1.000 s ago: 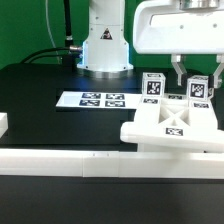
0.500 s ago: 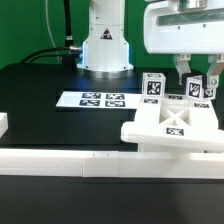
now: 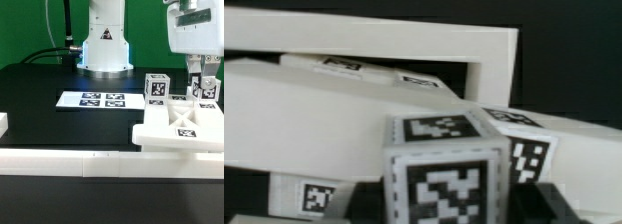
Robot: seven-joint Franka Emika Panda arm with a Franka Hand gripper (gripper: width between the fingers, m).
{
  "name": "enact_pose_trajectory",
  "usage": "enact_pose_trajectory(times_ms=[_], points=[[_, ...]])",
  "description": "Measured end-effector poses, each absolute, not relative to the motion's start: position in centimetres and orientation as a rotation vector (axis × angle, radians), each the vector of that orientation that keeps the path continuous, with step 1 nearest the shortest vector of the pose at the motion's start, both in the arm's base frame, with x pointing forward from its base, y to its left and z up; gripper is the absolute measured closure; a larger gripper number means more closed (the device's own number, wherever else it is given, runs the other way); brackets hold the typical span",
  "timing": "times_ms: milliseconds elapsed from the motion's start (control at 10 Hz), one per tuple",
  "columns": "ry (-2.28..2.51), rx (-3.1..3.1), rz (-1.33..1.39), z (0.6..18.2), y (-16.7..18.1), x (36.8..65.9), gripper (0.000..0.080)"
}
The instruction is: Assemble chair
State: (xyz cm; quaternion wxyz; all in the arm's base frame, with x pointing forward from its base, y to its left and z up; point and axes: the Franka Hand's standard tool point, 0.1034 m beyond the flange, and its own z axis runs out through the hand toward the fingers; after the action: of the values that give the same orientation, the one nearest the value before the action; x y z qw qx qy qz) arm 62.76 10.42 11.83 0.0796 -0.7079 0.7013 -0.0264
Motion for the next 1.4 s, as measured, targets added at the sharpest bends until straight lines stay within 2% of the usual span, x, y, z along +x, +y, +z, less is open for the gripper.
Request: enact_pose_trajectory(times_ms=[600, 700, 800, 900, 1000, 1200, 1400], points=[[2.424, -1.711, -0.019, 11.9, 10.2, 62.8, 0.0514], [2.456, -1.66, -0.011, 11.8, 10.3, 62.8, 0.0485], [2.456, -1.659, -0.007, 11.7, 10.4, 62.7, 0.035], [2.441, -1.682, -0.009, 11.7, 10.4, 62.7, 0.035], [2.416, -1.713, -0.013, 11.8, 10.3, 62.8, 0.0195], [2.377, -1.739, -0.022, 12.9, 10.4, 63.1, 0.0154], [2.36, -1.763, -0.025, 12.9, 10.5, 63.1, 0.0154]])
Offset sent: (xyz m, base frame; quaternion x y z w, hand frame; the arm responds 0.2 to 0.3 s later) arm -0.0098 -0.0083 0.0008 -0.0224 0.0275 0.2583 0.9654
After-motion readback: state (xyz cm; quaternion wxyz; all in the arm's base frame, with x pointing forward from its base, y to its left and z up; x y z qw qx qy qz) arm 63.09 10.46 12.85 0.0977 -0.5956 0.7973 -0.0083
